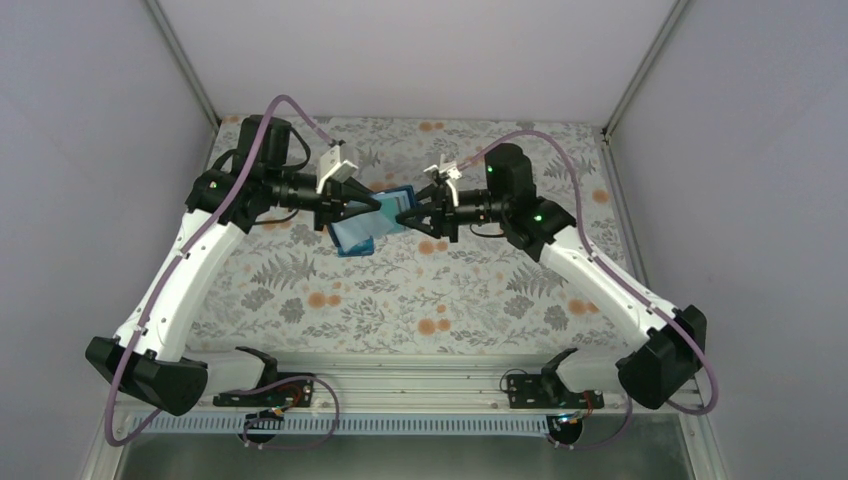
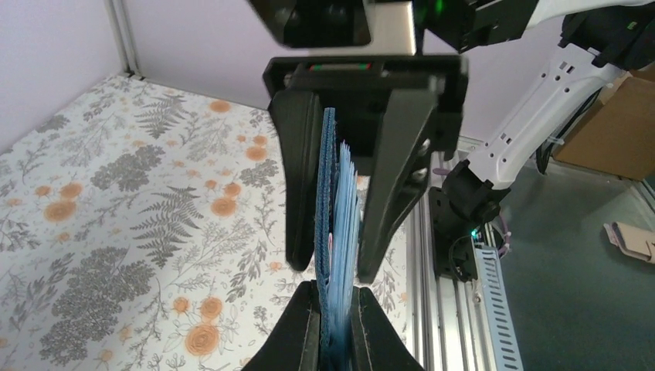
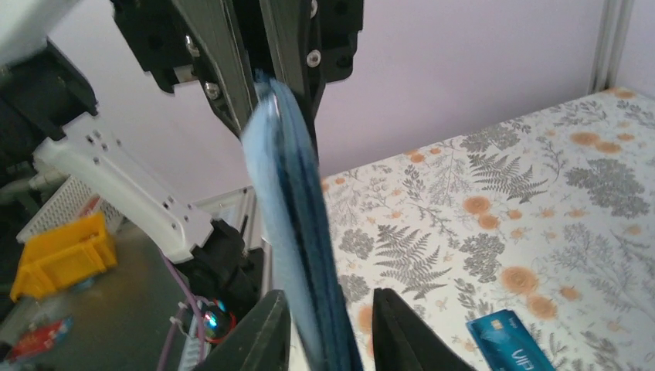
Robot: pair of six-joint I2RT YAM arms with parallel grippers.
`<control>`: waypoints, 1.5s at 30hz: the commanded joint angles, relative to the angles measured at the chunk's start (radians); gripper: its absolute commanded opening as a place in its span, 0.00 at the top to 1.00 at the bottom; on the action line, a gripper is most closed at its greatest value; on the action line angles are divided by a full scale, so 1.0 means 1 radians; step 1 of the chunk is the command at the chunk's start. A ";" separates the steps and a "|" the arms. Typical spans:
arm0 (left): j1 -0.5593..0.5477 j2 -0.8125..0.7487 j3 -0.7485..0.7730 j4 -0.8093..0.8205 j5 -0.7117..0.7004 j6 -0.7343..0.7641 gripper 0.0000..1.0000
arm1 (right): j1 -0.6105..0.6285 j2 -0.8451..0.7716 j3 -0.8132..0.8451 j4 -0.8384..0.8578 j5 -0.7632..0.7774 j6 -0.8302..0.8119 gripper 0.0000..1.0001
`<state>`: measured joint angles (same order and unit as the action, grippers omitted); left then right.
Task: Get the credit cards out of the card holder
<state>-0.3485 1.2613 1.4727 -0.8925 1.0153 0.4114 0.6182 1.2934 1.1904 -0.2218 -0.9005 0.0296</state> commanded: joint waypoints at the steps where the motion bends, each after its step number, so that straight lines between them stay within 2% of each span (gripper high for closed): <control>1: 0.006 0.002 -0.001 0.010 0.038 0.025 0.98 | 0.012 0.045 0.039 0.018 -0.039 -0.005 0.80; 4: 0.005 -0.001 -0.003 0.009 0.034 0.030 0.98 | 0.012 0.041 0.037 0.013 -0.021 -0.008 0.95; 6: 0.009 -0.002 -0.002 0.011 0.009 0.030 0.97 | 0.010 0.026 0.031 0.007 0.020 -0.008 0.96; 7: 0.009 -0.002 0.000 0.016 -0.022 0.025 0.91 | 0.009 0.017 0.025 0.004 0.039 -0.009 0.96; 9: 0.013 -0.006 0.000 0.036 -0.144 -0.007 0.66 | 0.006 -0.005 0.018 -0.010 0.061 -0.018 0.96; 11: 0.017 -0.011 -0.009 0.068 -0.364 -0.043 0.47 | 0.005 -0.023 0.021 -0.033 0.061 -0.030 0.96; 12: 0.018 -0.012 -0.013 0.082 -0.458 -0.056 0.42 | 0.005 -0.032 0.019 -0.043 0.053 -0.034 0.96; 15: 0.025 -0.013 -0.030 0.109 -0.636 -0.076 0.40 | 0.006 -0.062 0.022 -0.061 0.051 -0.047 0.96; 21: 0.061 -0.036 -0.036 0.109 -0.655 -0.081 0.37 | -0.003 -0.113 0.026 -0.090 0.187 -0.045 0.96; 24: 0.091 -0.049 -0.035 0.113 -0.683 -0.089 0.36 | -0.010 -0.096 0.043 -0.119 0.358 0.006 0.96; 27: 0.115 -0.062 -0.029 0.117 -0.694 -0.099 0.36 | -0.010 -0.036 0.101 -0.197 0.666 0.119 0.96; 31: 0.124 -0.064 -0.006 0.114 -0.642 -0.099 0.35 | 0.003 0.064 0.188 -0.351 1.017 0.246 0.96; 33: 0.124 -0.061 0.000 0.106 -0.563 -0.095 0.35 | 0.022 0.086 0.201 -0.368 1.086 0.277 0.96; 35: 0.124 -0.052 0.000 0.087 -0.403 -0.081 0.40 | 0.047 0.105 0.215 -0.376 1.126 0.297 0.96; 38: 0.119 -0.038 -0.033 0.086 -0.125 -0.074 0.54 | 0.098 0.148 0.255 -0.390 1.150 0.293 0.96; 40: 0.112 -0.031 -0.058 0.104 -0.020 -0.092 0.61 | 0.119 0.164 0.263 -0.355 1.046 0.250 0.96; 45: 0.087 -0.017 -0.111 0.151 0.011 -0.139 0.62 | 0.121 0.127 0.195 -0.159 0.606 0.191 0.96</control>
<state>-0.2474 1.2304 1.3998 -0.7830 0.8860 0.3096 0.7269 1.4616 1.3968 -0.5537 0.0036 0.2649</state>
